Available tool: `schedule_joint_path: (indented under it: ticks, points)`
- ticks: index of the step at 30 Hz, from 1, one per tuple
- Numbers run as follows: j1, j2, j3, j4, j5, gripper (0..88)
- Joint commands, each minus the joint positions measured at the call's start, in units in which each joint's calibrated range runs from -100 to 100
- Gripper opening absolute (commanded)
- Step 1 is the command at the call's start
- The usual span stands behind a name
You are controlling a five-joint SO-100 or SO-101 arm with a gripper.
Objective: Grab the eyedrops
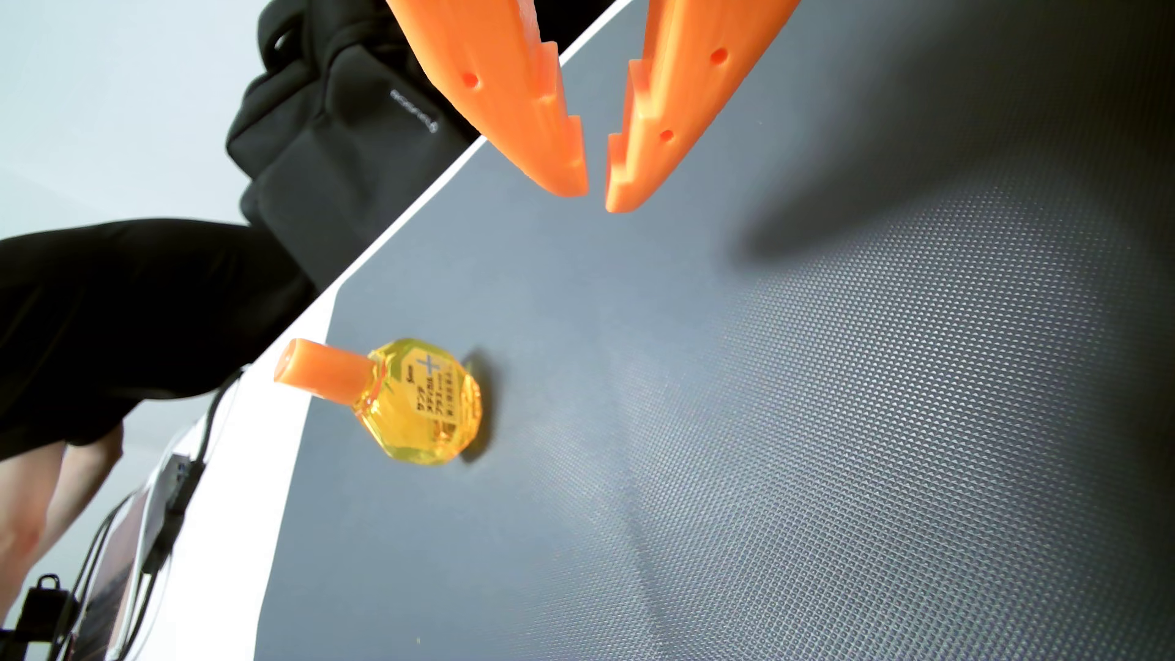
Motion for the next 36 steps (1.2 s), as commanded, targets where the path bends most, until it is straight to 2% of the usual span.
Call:
schedule_joint_path:
  ticks: [1,17,20,27,32,36]
  points:
    - [0.16,-0.34,-0.16,0.12,0.05,1.1]
    - [0.16,-0.34,-0.07,-0.48,-0.16,1.1]
    - [0.24,-0.34,-0.34,-4.29,0.05,1.0]
    - [0.0,0.68,-5.29,-4.46,0.26,1.2]
    - [0.33,1.62,-10.78,-2.39,3.03,1.3]
    - [0.41,8.84,-16.37,-2.47,4.03,1.4]
